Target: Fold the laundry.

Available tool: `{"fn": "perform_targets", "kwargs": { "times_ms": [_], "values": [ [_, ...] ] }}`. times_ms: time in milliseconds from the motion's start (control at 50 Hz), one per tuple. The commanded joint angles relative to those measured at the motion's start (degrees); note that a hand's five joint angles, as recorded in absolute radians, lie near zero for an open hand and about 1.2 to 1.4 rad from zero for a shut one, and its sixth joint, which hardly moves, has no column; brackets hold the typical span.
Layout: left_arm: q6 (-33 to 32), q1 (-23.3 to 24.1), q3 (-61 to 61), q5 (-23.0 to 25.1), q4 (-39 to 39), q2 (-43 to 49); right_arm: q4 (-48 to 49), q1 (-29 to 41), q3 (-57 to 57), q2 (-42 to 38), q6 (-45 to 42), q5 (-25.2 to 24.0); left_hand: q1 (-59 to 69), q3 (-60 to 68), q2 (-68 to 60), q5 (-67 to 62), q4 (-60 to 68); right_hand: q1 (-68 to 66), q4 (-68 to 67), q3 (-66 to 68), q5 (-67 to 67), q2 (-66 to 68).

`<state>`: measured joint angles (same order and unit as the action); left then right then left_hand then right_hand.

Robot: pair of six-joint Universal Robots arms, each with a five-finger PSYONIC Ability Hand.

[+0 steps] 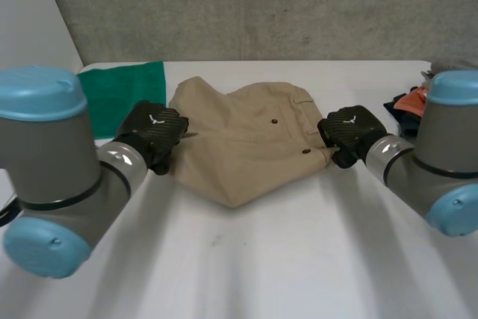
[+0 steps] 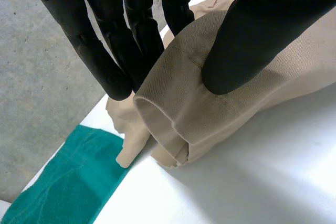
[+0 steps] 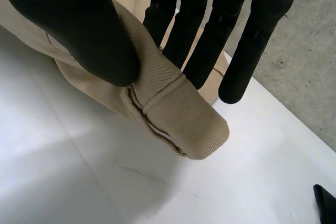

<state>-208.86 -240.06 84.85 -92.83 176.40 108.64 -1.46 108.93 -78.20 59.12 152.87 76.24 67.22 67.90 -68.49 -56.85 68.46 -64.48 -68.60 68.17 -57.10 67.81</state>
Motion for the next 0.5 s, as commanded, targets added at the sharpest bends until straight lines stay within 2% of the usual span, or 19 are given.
{"fn": "perform_targets", "kwargs": {
  "times_ms": [20,120,220,280,340,360,420,500],
  "values": [
    [1.35,-0.76,0.23,2.74,-5.8,-10.45,-11.72,-0.83,0.86,9.06,-3.72,-0.74,12.78,12.1,-11.51,-13.15,11.54,-15.52,-11.4,11.83,-12.9,12.19],
    [2.75,-1.99,-5.73,3.79,-5.11,-20.38,-12.96,-1.36,5.51,18.03,-2.41,-2.06,12.78,12.1,-11.51,-13.15,11.54,-15.52,-11.4,11.83,-12.9,12.19],
    [7.23,-4.8,-19.26,2.83,-3.17,-26.02,-8.39,-1.18,16.05,22.27,6.72,-1.45,12.78,12.1,-11.51,-13.15,11.54,-15.52,-11.4,11.83,-12.9,12.19],
    [9.25,-6.99,-28.11,1.6,-4.04,-21.04,-6.64,-2.41,22.62,19.3,12.34,-0.4,12.78,12.1,-11.51,-13.15,11.54,-15.52,-11.4,11.83,-12.9,12.19],
    [9.44,-7.27,-34.55,0.63,-6.15,-15.23,-6.63,-2.06,26.86,15.51,15.08,0.92,12.78,12.1,-11.51,-13.15,11.54,-15.52,-11.4,11.83,-12.9,12.19],
    [9.44,-7.18,-38.66,0.2,-8.42,-10.51,-6.71,-0.58,29.22,13.15,15.44,1.88,12.78,12.1,-11.51,-13.15,11.54,-15.52,-11.4,11.83,-12.9,12.19],
    [9.35,-6.83,-41.59,-0.16,-10.19,-4.09,-7.5,1.97,32.49,8.66,14.3,3.9,12.78,12.1,-11.51,-13.15,11.54,-15.52,-11.4,11.83,-12.9,12.19],
    [9.18,-5.86,-42.83,-0.25,-9.32,4.46,-7.33,3.56,32.94,3.65,12.11,5.75,12.78,12.1,-11.51,-13.15,11.54,-15.52,-11.4,11.83,-12.9,12.19]
  ]
}}
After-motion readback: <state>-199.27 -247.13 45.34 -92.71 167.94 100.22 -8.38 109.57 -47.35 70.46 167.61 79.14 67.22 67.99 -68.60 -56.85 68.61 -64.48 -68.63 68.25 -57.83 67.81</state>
